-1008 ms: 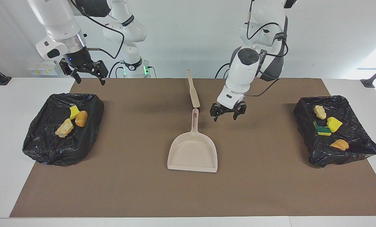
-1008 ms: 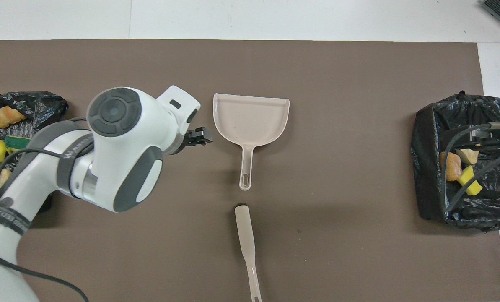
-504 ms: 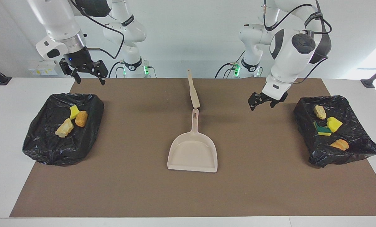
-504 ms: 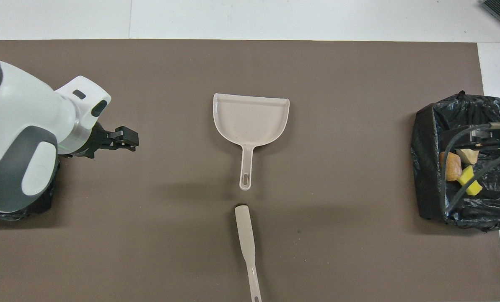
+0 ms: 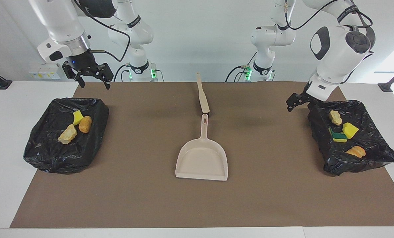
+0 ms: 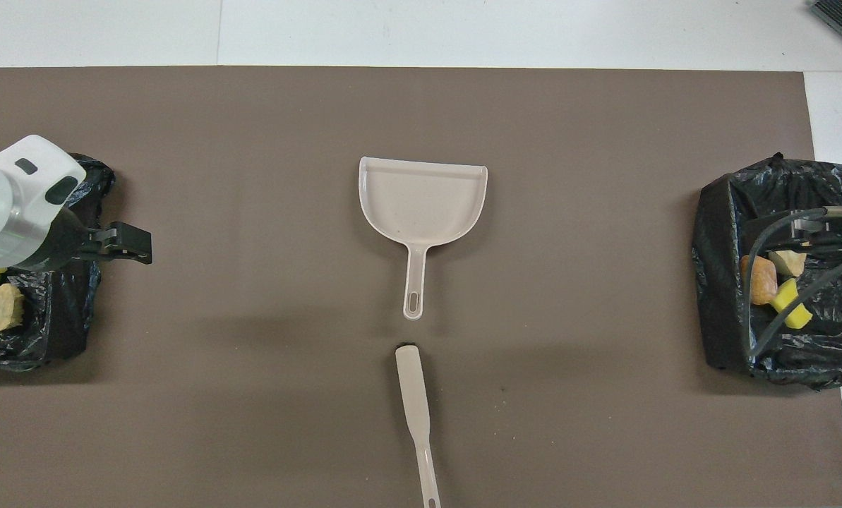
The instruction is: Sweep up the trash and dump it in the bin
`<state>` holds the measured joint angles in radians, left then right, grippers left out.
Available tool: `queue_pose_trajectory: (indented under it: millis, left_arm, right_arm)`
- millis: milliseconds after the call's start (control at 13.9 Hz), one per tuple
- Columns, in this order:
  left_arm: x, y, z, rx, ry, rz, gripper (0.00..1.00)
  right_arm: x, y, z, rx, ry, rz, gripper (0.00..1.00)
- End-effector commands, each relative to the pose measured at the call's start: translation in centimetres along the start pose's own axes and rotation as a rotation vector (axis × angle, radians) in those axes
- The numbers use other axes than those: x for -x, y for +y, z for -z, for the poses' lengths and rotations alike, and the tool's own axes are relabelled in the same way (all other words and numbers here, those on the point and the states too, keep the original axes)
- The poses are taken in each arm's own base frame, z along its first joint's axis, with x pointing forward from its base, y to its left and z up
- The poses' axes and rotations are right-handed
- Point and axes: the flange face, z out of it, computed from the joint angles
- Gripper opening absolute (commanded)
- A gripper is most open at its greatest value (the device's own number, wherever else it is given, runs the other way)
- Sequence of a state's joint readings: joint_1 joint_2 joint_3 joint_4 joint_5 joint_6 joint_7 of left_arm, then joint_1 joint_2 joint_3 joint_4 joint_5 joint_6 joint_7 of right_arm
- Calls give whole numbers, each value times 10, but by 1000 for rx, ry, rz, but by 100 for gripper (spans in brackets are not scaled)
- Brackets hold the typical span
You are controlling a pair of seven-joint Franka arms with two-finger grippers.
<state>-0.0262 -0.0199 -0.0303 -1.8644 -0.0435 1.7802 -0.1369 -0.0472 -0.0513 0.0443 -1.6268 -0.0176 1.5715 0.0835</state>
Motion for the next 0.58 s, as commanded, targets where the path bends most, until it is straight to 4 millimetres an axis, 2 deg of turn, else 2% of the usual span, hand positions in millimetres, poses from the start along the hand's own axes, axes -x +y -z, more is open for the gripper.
queue_pose_trajectory:
  millis: [0,216,288,504]
  left_arm:
    - [14,-21,17,18,18,-15,100]
    - [21,-48,33,18,27,-44,100]
    - [21,-49,41,19,44,-45,100]
    - [30,-34,92,14,115,-72,100]
  right_arm:
    - [3,1,4,-19,-1,-21,100]
    - [3,1,4,-19,1,-20,100]
    - [3,1,4,-19,1,-19,100]
    - [3,1,4,-18,-2,-19,100]
